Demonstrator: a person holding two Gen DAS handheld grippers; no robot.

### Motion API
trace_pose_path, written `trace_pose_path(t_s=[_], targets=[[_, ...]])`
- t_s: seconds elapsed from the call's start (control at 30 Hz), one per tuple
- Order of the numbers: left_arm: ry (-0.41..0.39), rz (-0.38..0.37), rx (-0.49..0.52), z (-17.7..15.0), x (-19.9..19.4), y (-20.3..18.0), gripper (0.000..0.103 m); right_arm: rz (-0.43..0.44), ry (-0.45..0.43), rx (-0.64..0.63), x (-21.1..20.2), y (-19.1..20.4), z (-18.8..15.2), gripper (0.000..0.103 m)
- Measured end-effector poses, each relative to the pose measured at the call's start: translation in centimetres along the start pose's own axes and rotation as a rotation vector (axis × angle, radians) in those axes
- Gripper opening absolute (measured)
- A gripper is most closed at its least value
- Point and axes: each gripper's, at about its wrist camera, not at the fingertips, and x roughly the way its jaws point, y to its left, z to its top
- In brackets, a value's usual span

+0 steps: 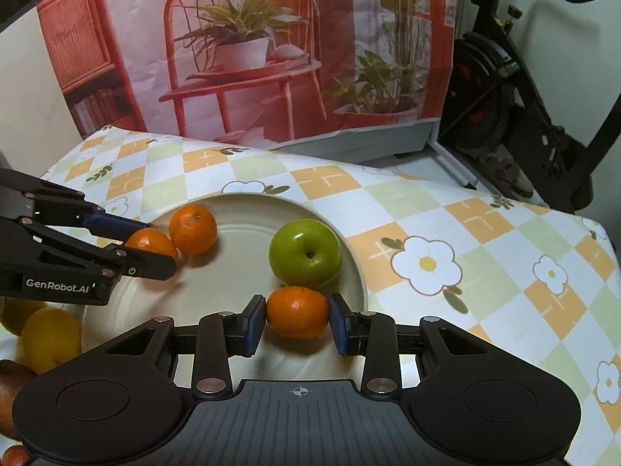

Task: Organize fruits
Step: 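Carry both held tangerines over the beige plate, then open the right gripper then the left gripper to drop tangerines on the plate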

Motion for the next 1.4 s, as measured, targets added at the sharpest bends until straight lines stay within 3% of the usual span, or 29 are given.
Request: trace_pose_path(t_s=[0.73, 0.9, 1.17, 1.4], targets=[[-0.009, 0.021, -0.017, 0.9, 0.0, 0.0, 0.046, -0.024, -0.052, 0.040, -0.8, -0.5, -0.6, 0.035], [-0.036, 0.031, -0.028, 0.9, -1.5, 0.0, 0.055, -0.027, -0.069, 0.048, -2.1, -0.3, -0.7, 0.037], [-0.084, 0.039, -0.033, 0.2, -5.5, -0.3, 0.055, -0.014, -0.123, 0.079, -5.7, 1.0, -1.4, 0.038], [-0.121, 0.039, -0.058, -2.4, -9.9, -0.5, 0.055, 0.001, -0.164, 0.113, -8.6, 2.7, -3.4, 0.038]])
